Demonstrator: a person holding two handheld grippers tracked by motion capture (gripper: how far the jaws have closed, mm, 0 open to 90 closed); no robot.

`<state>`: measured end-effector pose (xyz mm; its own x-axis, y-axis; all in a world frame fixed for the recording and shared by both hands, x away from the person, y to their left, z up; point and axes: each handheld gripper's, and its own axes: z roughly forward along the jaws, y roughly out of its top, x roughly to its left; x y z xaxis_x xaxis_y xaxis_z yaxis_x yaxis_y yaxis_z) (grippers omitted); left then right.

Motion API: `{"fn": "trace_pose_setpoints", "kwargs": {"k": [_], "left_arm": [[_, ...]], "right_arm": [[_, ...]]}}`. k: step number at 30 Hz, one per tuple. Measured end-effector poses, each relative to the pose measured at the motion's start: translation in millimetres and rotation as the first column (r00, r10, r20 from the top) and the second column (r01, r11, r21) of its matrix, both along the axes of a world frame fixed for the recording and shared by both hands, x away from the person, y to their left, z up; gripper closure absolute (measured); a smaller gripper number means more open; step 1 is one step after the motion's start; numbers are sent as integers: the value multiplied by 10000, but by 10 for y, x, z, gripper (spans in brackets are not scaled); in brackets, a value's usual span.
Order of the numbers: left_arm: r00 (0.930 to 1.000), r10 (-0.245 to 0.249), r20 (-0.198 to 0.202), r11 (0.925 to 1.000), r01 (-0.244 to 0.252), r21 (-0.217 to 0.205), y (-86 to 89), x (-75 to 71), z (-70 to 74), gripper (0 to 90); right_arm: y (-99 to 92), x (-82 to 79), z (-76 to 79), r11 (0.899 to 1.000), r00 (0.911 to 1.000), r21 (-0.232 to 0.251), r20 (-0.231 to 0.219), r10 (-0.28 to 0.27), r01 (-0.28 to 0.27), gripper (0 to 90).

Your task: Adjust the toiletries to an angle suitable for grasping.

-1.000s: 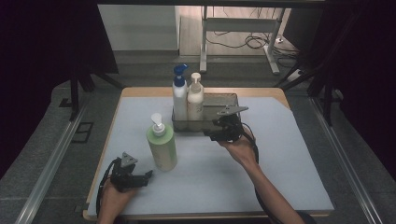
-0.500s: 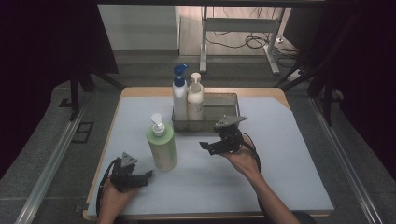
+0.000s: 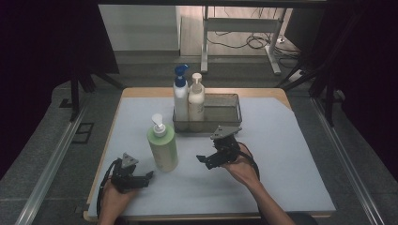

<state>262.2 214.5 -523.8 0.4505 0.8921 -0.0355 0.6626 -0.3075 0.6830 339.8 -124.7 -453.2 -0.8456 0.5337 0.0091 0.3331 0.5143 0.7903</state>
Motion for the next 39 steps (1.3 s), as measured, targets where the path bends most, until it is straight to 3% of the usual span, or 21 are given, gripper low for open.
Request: {"fn": "trace_pose_setpoints", "kwargs": {"k": [18, 30, 39], "left_arm": [[10000, 0, -4, 10000, 0, 3, 1, 0, 0, 133], [10000, 15, -4, 10000, -15, -21, 1, 1, 0, 134], [10000, -4, 2, 10000, 4, 0, 2, 1, 0, 133]], "right_arm": [[504, -93, -35, 9919, 9922, 270, -17, 1246, -1245, 0], [770, -47, 165, 9845, 9862, 592, 150, 1646, -1652, 0], [936, -13, 262, 9815, 9825, 482, 244, 1845, -1855, 0]]}}
